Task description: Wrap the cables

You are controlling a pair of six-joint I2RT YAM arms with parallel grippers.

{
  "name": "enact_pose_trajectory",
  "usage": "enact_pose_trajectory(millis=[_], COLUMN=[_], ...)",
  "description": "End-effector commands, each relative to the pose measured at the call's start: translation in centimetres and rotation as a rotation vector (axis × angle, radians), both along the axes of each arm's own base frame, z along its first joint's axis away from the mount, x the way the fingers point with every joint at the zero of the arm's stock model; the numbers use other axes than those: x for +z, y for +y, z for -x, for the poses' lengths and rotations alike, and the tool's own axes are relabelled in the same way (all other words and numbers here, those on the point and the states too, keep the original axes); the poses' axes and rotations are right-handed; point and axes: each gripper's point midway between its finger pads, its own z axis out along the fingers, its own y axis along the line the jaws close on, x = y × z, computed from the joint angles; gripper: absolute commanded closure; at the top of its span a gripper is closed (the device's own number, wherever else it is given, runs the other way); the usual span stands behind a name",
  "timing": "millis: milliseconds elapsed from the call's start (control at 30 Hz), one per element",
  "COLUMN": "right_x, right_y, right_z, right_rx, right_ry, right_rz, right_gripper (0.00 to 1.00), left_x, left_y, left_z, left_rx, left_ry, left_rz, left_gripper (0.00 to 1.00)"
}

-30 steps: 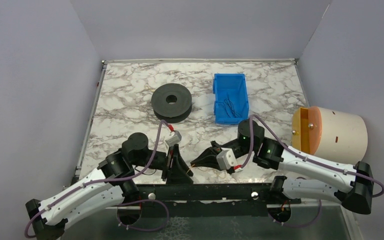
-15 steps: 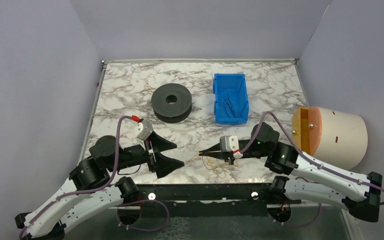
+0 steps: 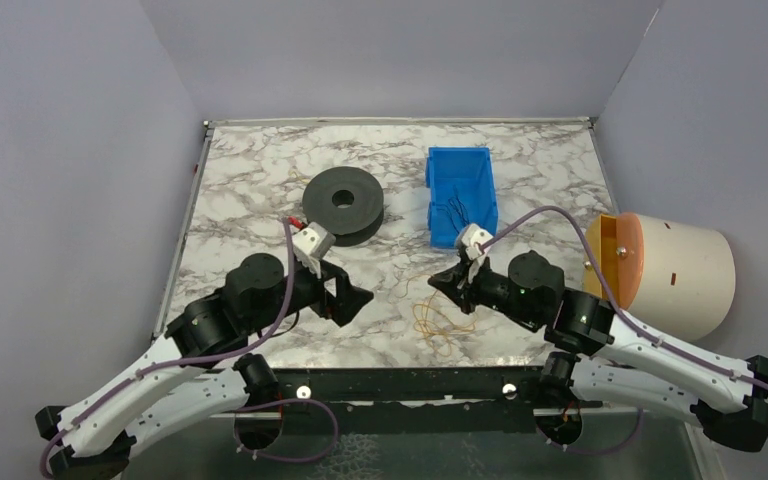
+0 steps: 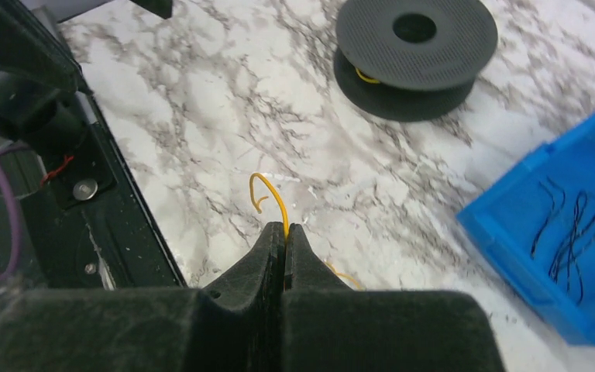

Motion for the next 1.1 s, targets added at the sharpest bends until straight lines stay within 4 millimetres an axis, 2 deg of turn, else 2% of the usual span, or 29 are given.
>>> enact_pose_trajectory(millis=[0,200,433,667,900,1067], right_x=[-2.7,-4.4,-5.7,-6.8,-8.2,-9.1], right_y=[-2.8,-3.2,-4.0,-3.9,-4.0,-4.6], right_z=[-1.6,-1.3,-1.6,-2.1,-4.2,-4.8], right_rx=[-0.251,-0.335,-0.415,-0.449,-0.45,-0.458], right_ry=[0.157,0.291,0.34,0.361,0.445,0.493], right_rz=[0.022,0.002,0.012,0.013,-0.011,-0.05], right_gripper=[0.99,0.99,0.99,0.99,0.99,0.99], left_x=[0.2,-0.8,-2.0,-5.2,-9.9,-11.7], left_y=[0.8,2.8,4.0,2.5,0.7,-0.5], left_z=[-2.8,-6.9,-10.9,-14.1,-16.9,-18.3], left_rx=[0.114,0.308,0.48,0.461,0.391,0.346], left_ry=[-0.059,-0.118,-0.177,-0.263,-0.327,-0.355], left_rz=[-0.111,-0.315,-0.515,-0.746,-0.994,-1.093], left_gripper=[0.13,0.11,0.11,0.11,0.1,0.11])
